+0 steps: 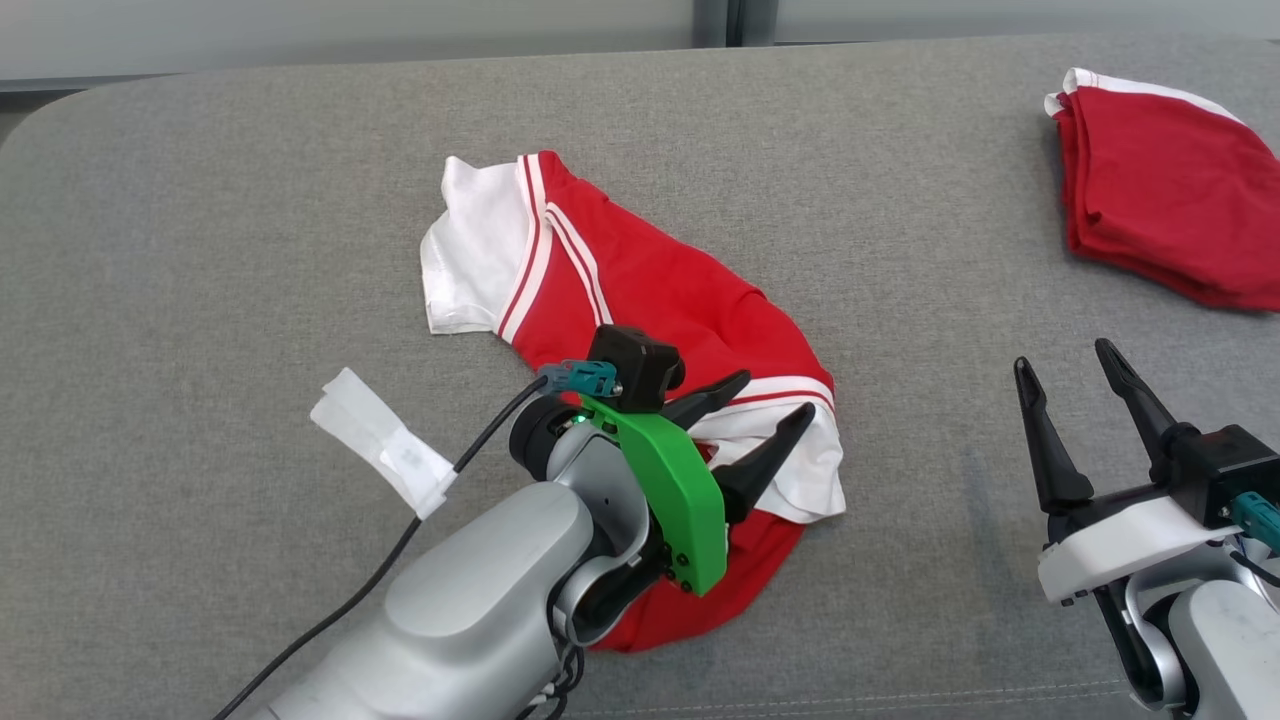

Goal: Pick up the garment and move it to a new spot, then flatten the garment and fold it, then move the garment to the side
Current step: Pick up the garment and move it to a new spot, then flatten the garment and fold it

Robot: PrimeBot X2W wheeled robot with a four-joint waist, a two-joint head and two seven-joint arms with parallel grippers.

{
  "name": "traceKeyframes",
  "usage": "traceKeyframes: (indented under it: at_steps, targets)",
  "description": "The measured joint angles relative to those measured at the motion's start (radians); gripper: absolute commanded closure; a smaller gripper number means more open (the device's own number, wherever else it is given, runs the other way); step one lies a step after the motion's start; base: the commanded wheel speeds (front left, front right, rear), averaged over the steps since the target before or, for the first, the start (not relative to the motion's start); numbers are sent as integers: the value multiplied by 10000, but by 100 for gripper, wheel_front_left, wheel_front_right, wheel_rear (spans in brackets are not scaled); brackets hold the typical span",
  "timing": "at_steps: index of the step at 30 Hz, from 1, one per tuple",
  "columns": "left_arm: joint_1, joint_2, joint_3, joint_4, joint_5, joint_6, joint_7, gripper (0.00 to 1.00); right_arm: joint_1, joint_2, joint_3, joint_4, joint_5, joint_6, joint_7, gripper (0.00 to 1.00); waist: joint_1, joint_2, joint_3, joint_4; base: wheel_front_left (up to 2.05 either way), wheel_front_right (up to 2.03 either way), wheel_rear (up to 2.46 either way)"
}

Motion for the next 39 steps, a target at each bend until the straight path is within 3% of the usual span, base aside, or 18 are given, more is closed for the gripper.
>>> traceKeyframes:
  at_steps: [4,10,22,39]
  targets:
    - [-1,6,-82,-207,-50,21,-268,0,2,-38,0,2,-13,2,-25,0,0,0,-35,169,0,0,0]
    - [-2,4,311,-171,224,470,-1129,0,35,-161,224,21,-119,33,-31,0,0,0,-137,522,0,0,0]
    - [1067,481,593,128,834,1139,-2268,0,124,-61,2044,-337,-775,963,86,0,0,-1,-550,1491,0,0,0]
    - [1970,479,903,-165,807,1229,-2464,0,292,-167,2702,449,-945,1413,1072,0,0,-1,-582,2692,0,0,0]
